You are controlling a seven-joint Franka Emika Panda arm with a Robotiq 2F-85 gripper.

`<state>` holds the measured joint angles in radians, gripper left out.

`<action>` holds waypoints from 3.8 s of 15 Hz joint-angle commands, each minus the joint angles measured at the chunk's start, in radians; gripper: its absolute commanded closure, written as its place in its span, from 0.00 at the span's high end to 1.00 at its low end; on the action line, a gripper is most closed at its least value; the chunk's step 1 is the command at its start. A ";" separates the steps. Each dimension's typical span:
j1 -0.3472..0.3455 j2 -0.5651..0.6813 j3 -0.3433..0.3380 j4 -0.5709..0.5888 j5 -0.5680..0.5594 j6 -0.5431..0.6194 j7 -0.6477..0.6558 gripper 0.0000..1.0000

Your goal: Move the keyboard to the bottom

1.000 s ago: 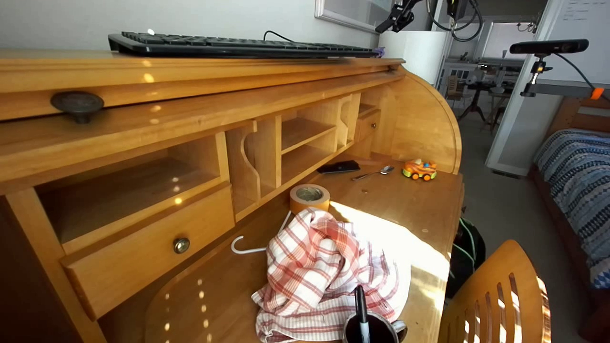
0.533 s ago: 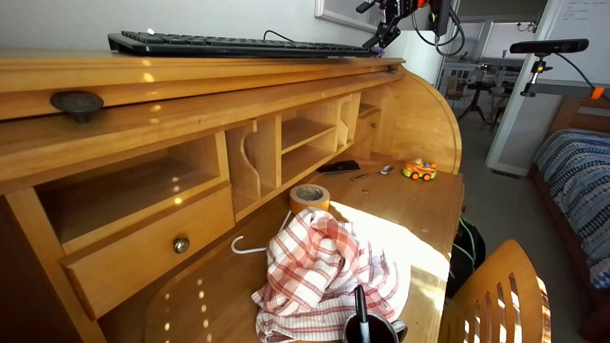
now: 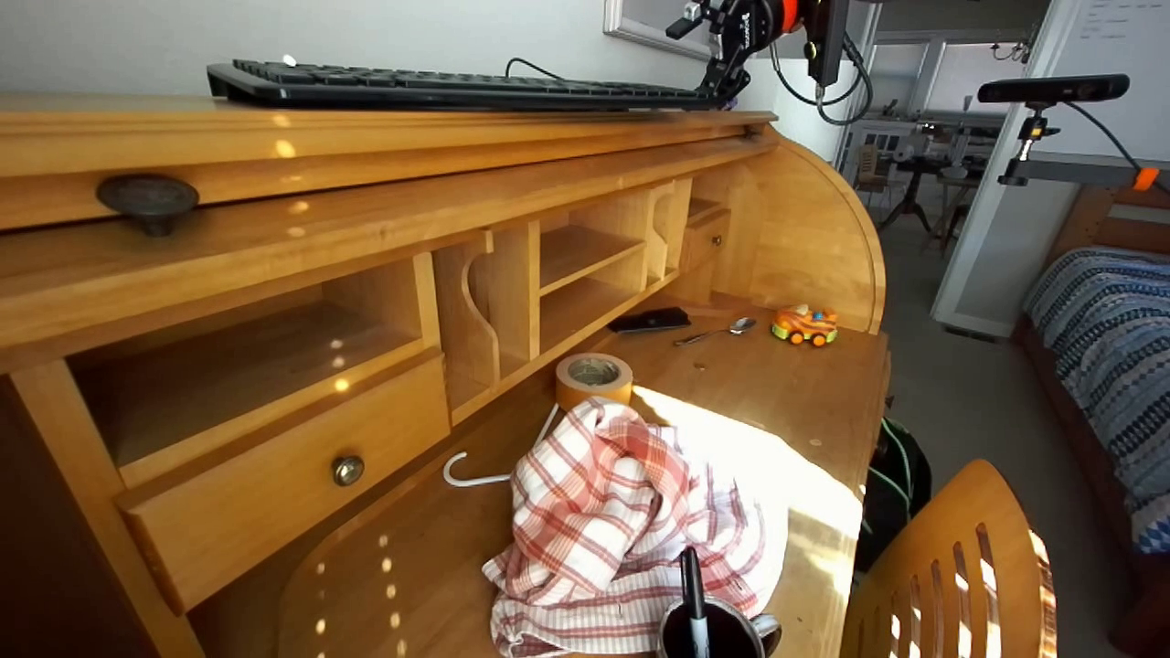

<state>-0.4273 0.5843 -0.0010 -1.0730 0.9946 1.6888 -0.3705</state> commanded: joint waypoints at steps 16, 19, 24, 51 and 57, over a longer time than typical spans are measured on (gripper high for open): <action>-0.009 0.073 0.066 0.037 0.119 -0.036 0.166 1.00; -0.012 0.083 0.074 0.047 0.129 -0.046 0.182 0.78; 0.001 0.096 0.037 0.062 0.142 -0.077 0.189 0.41; -0.100 0.153 0.063 0.195 0.481 -0.522 0.410 0.05; -0.093 0.178 0.029 0.222 0.500 -0.522 0.454 0.05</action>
<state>-0.5212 0.7269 0.0427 -0.9078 1.4537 1.1941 0.0374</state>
